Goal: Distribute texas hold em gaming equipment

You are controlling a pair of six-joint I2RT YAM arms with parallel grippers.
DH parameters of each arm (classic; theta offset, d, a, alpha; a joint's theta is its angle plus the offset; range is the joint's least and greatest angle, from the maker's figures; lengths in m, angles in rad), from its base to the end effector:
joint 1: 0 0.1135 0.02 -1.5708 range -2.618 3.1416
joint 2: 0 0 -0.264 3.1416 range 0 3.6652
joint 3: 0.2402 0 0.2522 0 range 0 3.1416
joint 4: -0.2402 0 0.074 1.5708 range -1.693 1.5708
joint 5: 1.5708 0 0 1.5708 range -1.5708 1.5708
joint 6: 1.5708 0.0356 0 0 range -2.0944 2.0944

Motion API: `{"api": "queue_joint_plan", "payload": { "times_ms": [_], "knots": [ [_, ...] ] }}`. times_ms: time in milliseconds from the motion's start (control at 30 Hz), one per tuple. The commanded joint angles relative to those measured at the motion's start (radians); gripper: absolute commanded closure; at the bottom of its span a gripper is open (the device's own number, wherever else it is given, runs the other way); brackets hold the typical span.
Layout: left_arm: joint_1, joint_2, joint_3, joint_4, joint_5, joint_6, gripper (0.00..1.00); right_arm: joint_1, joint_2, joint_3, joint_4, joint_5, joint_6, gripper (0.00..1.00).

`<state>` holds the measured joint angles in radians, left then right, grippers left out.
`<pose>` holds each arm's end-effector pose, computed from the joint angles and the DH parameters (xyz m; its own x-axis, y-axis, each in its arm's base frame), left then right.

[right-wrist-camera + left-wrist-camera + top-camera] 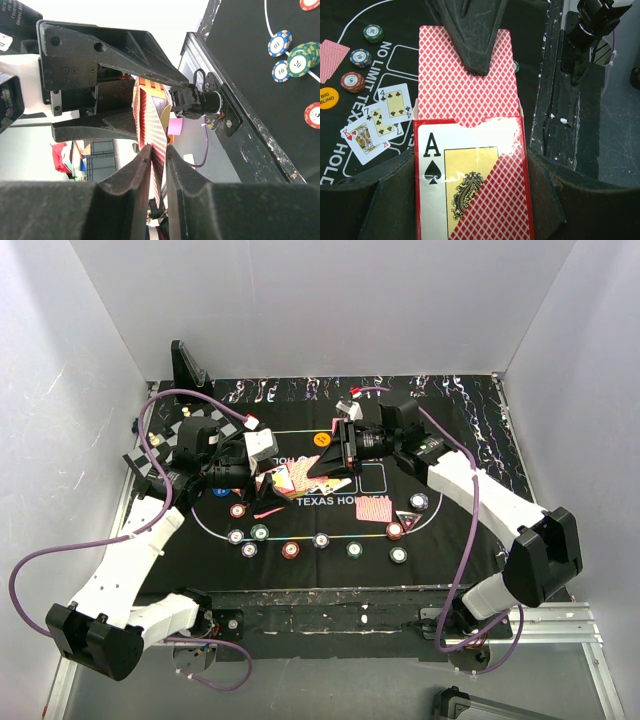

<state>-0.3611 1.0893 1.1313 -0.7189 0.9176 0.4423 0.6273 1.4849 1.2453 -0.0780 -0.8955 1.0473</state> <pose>0.1907 -0.1022 0.3578 -0.1898 0.3497 -0.9174 0.9683 0.2214 -0.1159 0.2598 0.2226 0.3466 -0.9641 -0.0302 -0.2638 -0.2646 0.1942 0.9446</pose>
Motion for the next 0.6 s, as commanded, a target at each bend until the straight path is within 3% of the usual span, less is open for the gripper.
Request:
{"api": "queue_joint_plan", "payload": {
  "times_ms": [0, 233, 567],
  "knots": [
    [0.005, -0.026, -0.002, 0.036, 0.036, -0.004, 1.00, -0.021, -0.044, 0.028, -0.032, -0.013, -0.018, 0.78],
    [0.005, -0.025, 0.001, 0.035, 0.038, -0.004, 1.00, -0.058, -0.084, 0.032, -0.097, -0.006, -0.056, 0.90],
    [0.005, -0.023, -0.001, 0.036, 0.037, -0.008, 1.00, -0.132, -0.121, 0.036, -0.098, -0.065, -0.064, 0.94]
  ]
}}
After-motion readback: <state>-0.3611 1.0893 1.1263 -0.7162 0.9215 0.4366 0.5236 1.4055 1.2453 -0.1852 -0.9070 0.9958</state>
